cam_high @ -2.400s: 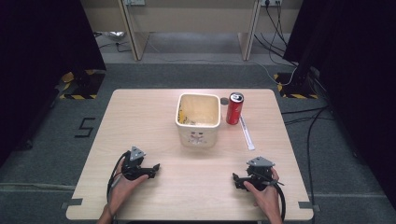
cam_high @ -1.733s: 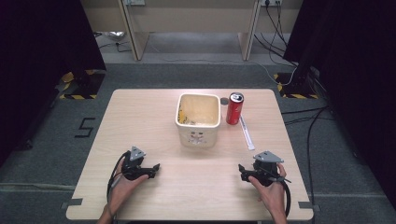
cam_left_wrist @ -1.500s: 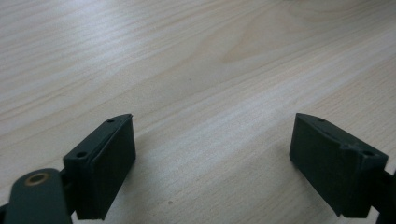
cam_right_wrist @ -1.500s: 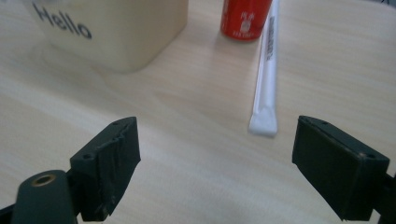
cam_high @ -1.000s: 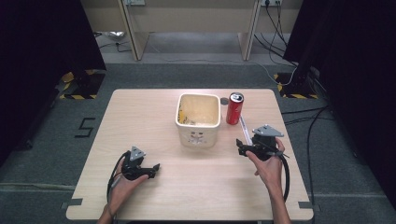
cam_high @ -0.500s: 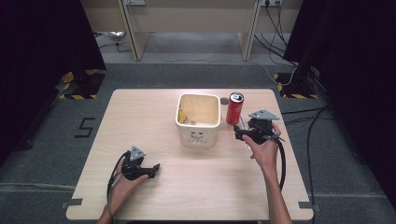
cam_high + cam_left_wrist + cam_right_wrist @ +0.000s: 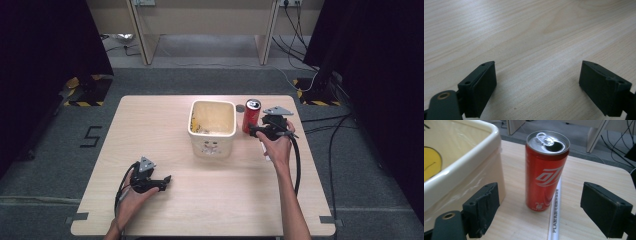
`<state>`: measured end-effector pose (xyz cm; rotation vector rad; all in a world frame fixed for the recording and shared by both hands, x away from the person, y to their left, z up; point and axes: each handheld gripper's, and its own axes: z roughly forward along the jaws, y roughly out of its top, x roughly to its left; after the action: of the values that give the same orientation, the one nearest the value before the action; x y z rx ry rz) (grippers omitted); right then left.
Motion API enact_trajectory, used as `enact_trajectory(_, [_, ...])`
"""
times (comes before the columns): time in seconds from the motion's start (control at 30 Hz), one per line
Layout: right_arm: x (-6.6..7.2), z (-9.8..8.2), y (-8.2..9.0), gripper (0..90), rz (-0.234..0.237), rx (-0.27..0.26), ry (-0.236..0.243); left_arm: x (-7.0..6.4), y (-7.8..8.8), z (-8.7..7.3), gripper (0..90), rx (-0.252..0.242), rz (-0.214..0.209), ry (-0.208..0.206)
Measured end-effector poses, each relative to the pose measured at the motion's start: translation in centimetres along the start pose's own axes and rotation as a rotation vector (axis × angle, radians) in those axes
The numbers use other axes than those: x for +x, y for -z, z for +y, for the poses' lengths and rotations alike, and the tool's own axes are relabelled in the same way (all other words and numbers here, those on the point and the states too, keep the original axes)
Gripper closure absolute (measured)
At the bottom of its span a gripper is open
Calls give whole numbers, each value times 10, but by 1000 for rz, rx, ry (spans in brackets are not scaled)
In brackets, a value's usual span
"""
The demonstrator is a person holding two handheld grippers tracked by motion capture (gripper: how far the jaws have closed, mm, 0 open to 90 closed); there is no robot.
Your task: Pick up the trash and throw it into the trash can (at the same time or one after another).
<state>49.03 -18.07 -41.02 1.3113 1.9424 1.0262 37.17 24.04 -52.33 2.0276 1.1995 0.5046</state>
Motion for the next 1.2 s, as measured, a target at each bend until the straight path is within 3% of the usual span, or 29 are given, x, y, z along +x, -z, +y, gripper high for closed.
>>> enact_trajectory(0.63, [-8,8,-37,156,-14,24,-13,0,0,0,135,1,0,-3])
enact_trajectory(1.2, [-12,-2,-67,169,-12,25,-39,0,0,0,136,1,0,-3])
